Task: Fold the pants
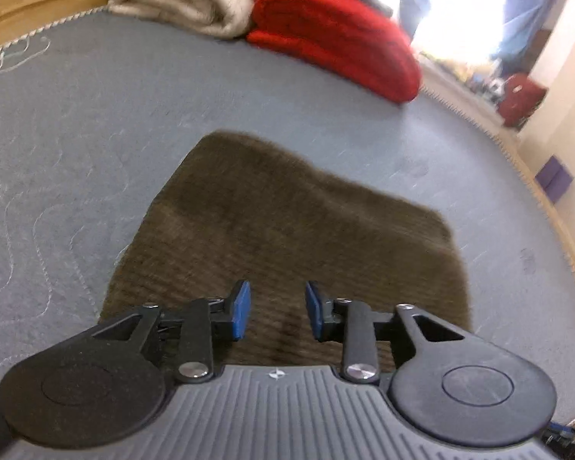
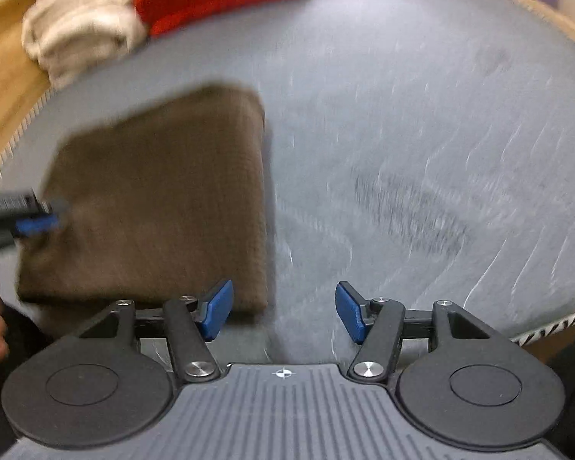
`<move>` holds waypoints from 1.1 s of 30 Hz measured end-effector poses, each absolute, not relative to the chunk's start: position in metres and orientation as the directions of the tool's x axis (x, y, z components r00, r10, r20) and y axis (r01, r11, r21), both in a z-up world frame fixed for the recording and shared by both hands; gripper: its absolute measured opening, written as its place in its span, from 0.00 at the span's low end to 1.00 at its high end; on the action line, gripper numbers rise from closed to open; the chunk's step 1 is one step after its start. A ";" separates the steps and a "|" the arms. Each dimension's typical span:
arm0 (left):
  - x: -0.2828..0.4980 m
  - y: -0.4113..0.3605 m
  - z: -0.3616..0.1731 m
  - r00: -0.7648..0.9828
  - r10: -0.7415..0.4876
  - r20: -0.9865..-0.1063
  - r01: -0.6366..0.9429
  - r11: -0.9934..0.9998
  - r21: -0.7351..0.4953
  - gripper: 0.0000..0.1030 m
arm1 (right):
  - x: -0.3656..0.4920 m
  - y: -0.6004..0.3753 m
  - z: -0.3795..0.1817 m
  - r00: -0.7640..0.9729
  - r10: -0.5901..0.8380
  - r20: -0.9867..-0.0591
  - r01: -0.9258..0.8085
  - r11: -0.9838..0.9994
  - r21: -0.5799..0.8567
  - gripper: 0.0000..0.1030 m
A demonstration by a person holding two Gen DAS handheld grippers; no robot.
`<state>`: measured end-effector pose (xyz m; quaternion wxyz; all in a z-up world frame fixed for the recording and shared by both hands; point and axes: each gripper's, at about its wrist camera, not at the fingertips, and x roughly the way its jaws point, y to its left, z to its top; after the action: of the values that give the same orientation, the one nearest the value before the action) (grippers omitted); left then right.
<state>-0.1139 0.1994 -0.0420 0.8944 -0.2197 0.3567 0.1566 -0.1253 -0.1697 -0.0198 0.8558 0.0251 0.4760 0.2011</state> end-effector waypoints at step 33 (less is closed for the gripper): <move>-0.084 0.283 -0.084 0.608 0.120 -0.785 -0.598 0.720 -0.353 0.84 | -0.030 -0.149 -0.079 0.349 0.570 -0.744 -0.348 0.816 0.462 0.70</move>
<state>-0.0837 0.2826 -0.0838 0.8423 -0.3076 0.3881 0.2130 -0.0296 -0.1489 -0.0792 0.8137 0.1119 0.4958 0.2820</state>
